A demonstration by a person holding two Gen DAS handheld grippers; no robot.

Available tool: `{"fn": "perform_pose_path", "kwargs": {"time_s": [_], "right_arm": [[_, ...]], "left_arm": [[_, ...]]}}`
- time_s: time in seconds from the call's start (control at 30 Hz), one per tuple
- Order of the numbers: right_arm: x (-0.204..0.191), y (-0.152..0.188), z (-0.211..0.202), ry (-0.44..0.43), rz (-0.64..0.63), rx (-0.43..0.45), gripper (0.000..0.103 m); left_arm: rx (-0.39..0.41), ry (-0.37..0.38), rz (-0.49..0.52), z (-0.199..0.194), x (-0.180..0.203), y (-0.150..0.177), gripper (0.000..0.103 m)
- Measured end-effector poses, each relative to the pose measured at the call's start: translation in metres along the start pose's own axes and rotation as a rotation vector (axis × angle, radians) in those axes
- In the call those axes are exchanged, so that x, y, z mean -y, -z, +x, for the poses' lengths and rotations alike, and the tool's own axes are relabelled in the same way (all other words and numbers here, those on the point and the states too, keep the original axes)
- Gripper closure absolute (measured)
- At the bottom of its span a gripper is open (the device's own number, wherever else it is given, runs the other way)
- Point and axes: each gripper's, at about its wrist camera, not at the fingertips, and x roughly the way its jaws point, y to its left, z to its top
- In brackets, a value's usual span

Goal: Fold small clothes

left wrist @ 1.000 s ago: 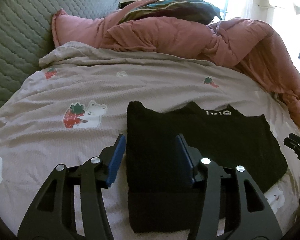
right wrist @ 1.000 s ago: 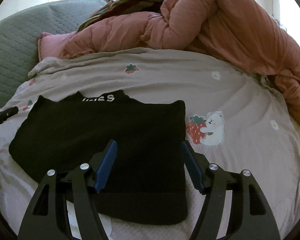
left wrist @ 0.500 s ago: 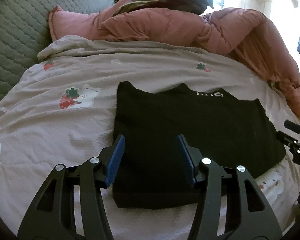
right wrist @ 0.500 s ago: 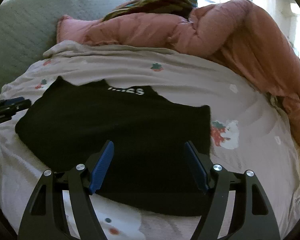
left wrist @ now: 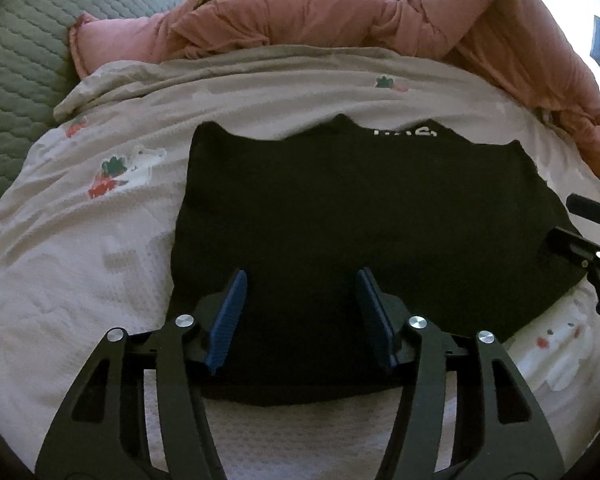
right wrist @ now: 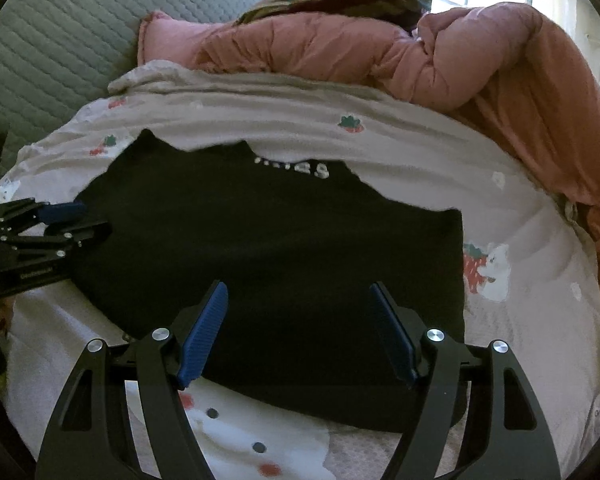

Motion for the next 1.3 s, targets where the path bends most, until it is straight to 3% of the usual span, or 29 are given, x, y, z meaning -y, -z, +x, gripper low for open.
{"fn": "perform_pose_path", "kwargs": {"time_s": [0.1,0.23,0.33,0.47,1.3], "right_arm": [[0.014,0.01,0.009,0.025,0.026,-0.043,0.031],[0.034,0.025,0.015,0.026,0.079,-0.084,0.022],[0.046,0.039,0.016,0.08,0.091,-0.104,0.022],[0.065,0.051,0.018,0.035,0.184,-0.112,0.021],[0.058,0.046,-0.028,0.014,0.208,-0.008,0.019]], "left_arm": [[0.0,-0.001,-0.002,0.0,-0.003,0.003,0.052],[0.0,0.001,-0.003,0.0,-0.003,0.004,0.051],[-0.001,0.005,-0.007,0.0,-0.005,0.006,0.051],[0.0,0.004,-0.008,-0.001,-0.005,0.006,0.051],[0.026,0.025,-0.039,-0.031,-0.003,0.012,0.047]]}}
